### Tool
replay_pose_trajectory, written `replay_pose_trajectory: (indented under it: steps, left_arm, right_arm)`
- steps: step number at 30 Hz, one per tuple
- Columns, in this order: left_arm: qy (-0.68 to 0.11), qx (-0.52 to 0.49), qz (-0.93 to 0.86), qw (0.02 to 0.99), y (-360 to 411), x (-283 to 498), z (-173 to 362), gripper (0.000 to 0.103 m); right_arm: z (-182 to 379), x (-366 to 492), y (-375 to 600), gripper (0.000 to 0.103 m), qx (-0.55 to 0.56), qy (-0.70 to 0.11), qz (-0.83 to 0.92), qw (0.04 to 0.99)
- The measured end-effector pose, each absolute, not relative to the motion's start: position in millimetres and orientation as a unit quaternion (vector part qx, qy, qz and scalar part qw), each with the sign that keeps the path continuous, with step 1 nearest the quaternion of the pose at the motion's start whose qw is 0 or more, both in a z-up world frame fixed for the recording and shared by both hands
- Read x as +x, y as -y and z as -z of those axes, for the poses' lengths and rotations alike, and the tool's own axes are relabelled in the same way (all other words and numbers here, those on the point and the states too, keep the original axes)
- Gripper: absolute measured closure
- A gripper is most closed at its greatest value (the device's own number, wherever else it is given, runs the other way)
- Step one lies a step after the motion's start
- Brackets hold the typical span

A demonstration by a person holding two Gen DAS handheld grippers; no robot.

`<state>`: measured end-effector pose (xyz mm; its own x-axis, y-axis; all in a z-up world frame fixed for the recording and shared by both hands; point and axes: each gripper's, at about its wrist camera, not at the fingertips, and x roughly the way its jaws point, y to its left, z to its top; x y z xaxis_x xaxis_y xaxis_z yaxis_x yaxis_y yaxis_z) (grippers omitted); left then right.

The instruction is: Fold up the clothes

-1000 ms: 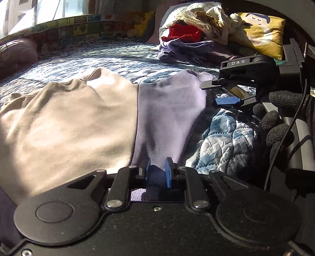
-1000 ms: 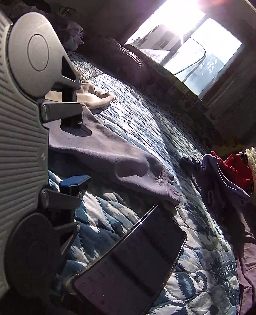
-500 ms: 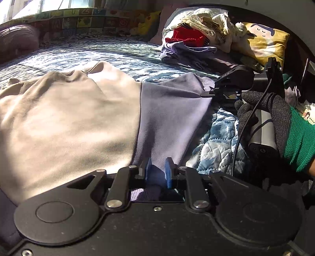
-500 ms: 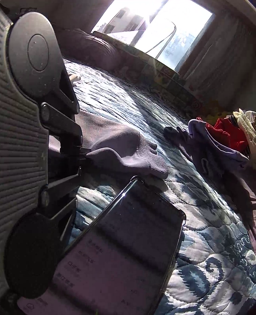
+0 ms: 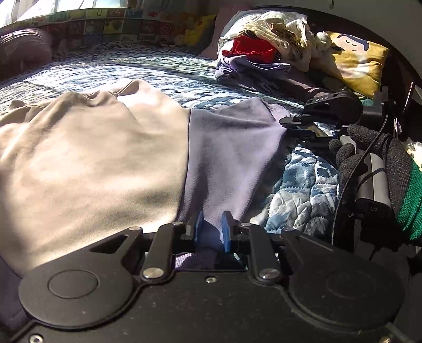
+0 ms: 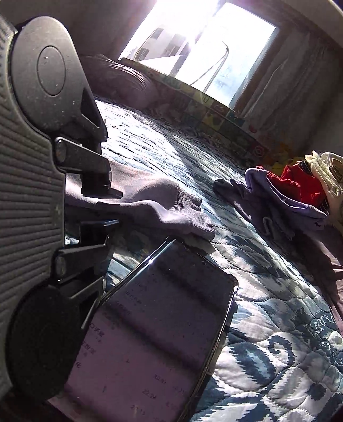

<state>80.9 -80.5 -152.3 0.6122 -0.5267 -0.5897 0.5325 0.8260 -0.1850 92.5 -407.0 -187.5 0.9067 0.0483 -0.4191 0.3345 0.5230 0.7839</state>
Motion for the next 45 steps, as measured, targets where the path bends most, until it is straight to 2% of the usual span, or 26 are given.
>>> replay_pose_trajectory:
  steps: [2,6,13,23,26,27,29,30,34,36,37,38,39,43,44,45]
  left_arm:
    - [-0.329,-0.002,0.295,0.897,80,83,152,0.088]
    - [-0.332,-0.013,0.292,0.897,80,84,152,0.088]
    - [-0.342,-0.035,0.29,0.894,77,87,152,0.088]
    - [-0.346,-0.05,0.289,0.891,72,84,151,0.088]
    - [-0.346,-0.05,0.289,0.891,72,84,152,0.088]
    - [-0.346,-0.051,0.289,0.891,72,84,152,0.087]
    - [-0.346,-0.052,0.288,0.892,72,83,152,0.087]
    - [-0.345,-0.052,0.288,0.892,72,83,152,0.087]
    - [-0.342,-0.05,0.289,0.893,71,82,153,0.085]
    - [-0.342,-0.05,0.291,0.892,71,83,153,0.084]
    - [-0.342,-0.052,0.292,0.892,70,83,153,0.084]
    - [-0.343,-0.053,0.293,0.891,70,84,153,0.084]
    - [-0.344,-0.055,0.293,0.89,70,85,154,0.083]
    - [-0.346,-0.063,0.295,0.888,68,86,155,0.083]
    - [-0.346,-0.065,0.296,0.888,67,86,155,0.083]
    - [-0.347,-0.066,0.296,0.888,67,86,155,0.083]
  right_arm:
    - [188,77,399,0.085,0.459,-0.197,0.096,0.861]
    - [184,70,396,0.103,0.379,-0.21,0.137,0.891]
    - [183,72,409,0.103,0.301,-0.2,0.153,0.92]
    - [182,83,458,0.103,0.348,-0.183,0.179,0.902]
    - [180,85,453,0.085,0.37,-0.181,0.152,0.899]
    - [179,89,450,0.069,0.374,-0.177,0.141,0.899]
    - [177,99,445,0.051,0.384,-0.168,0.119,0.9]
    - [176,110,444,0.049,0.383,-0.17,0.111,0.901]
    - [179,149,451,0.05,0.403,-0.186,0.099,0.89]
    - [175,163,445,0.048,0.372,-0.208,0.087,0.901]
    - [172,169,440,0.048,0.349,-0.219,0.07,0.908]
    - [170,171,439,0.085,0.342,-0.221,0.072,0.911]
    - [172,173,441,0.098,0.348,-0.223,0.077,0.907]
    - [181,174,453,0.102,0.381,-0.229,0.097,0.891]
    - [178,171,453,0.101,0.376,-0.227,0.106,0.892]
    - [174,167,450,0.097,0.367,-0.225,0.116,0.895]
